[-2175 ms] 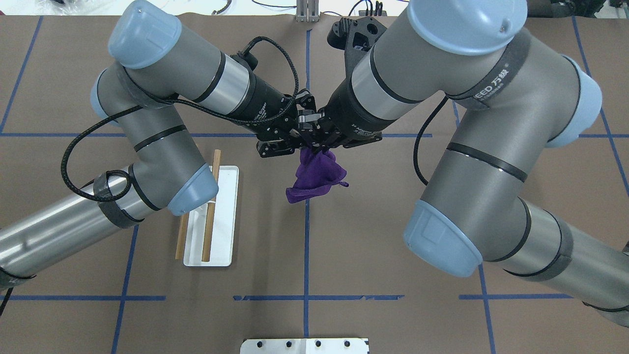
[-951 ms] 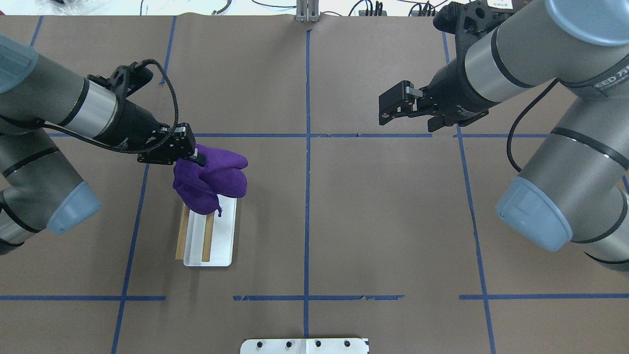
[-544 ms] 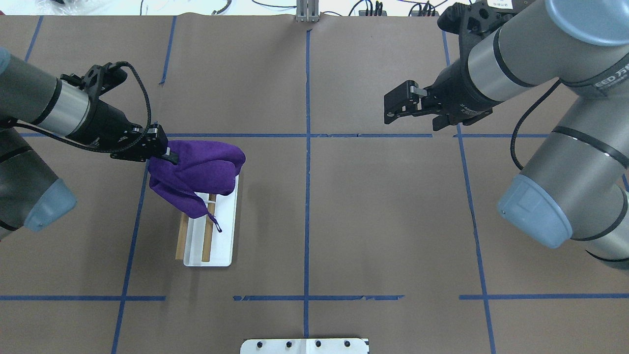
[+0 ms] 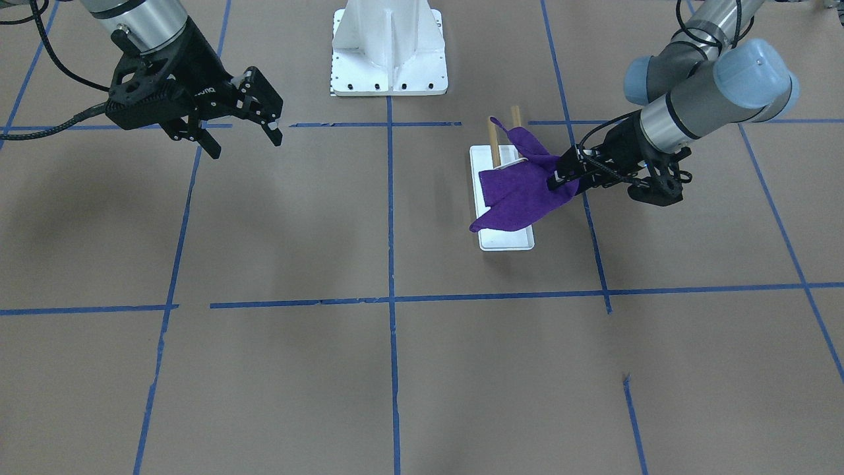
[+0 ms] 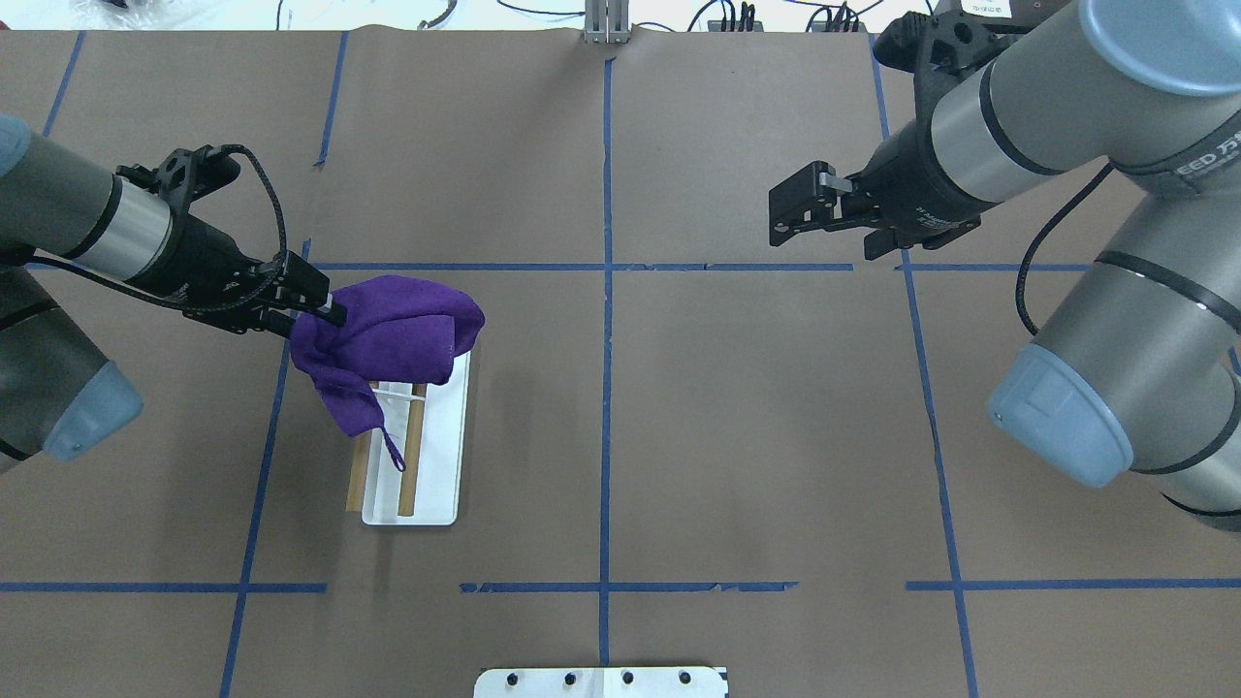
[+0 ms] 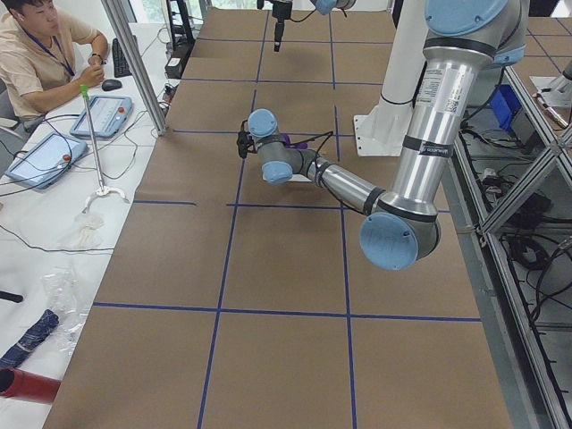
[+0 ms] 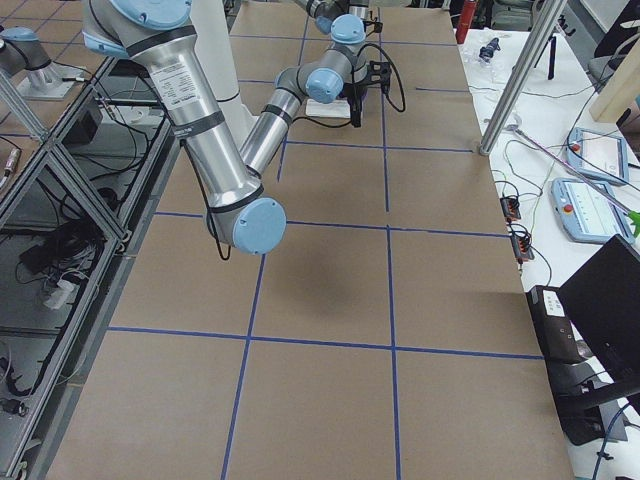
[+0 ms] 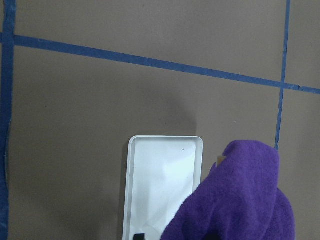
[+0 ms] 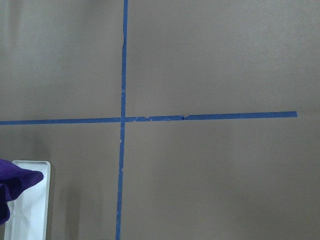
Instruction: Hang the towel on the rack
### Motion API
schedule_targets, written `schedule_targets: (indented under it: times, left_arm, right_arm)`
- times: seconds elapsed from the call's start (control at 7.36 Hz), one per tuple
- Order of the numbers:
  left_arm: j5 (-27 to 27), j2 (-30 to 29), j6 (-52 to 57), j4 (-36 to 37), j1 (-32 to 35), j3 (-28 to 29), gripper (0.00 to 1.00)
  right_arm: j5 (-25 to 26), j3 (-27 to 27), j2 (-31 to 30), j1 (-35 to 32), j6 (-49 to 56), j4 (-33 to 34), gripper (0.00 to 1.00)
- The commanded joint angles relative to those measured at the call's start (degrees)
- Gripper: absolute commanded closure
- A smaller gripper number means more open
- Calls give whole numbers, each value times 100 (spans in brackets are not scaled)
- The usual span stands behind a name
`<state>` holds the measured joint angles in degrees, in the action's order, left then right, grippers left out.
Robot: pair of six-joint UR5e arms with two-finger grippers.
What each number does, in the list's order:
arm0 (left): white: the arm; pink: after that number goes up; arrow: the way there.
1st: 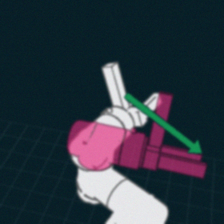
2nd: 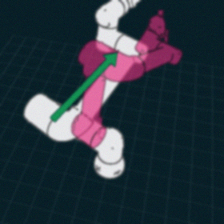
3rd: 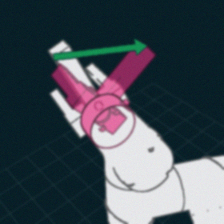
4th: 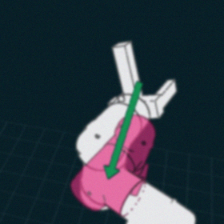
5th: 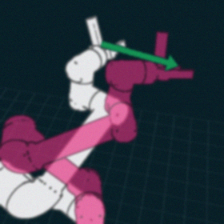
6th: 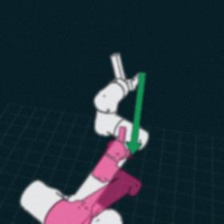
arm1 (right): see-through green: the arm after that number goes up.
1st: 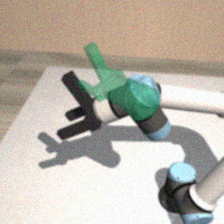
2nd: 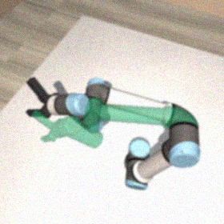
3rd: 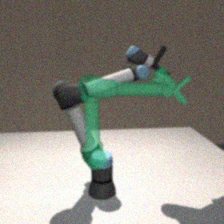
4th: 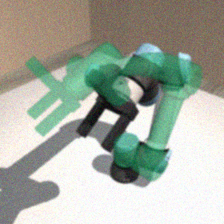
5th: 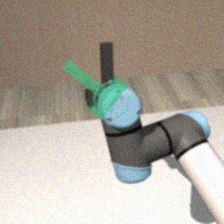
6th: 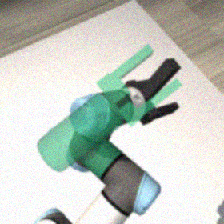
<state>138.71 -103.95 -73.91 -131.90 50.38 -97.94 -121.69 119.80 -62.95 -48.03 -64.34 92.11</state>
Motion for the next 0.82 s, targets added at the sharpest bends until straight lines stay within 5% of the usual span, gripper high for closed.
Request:
schedule_targets:
  times: [0.0,0.41,0.68]
  left_arm:
    - [-80,-2,8,7,51,81,0]
    - [-195,15,130,33,480,134,0]
    - [-186,163,1583,155,1050,187,0]
  right_arm:
    - [-21,0,-129,-145,0,0,0]
    - [-266,-70,-725,-855,938,26,0]
    - [-810,-455,-1252,-1653,2059,35,0]
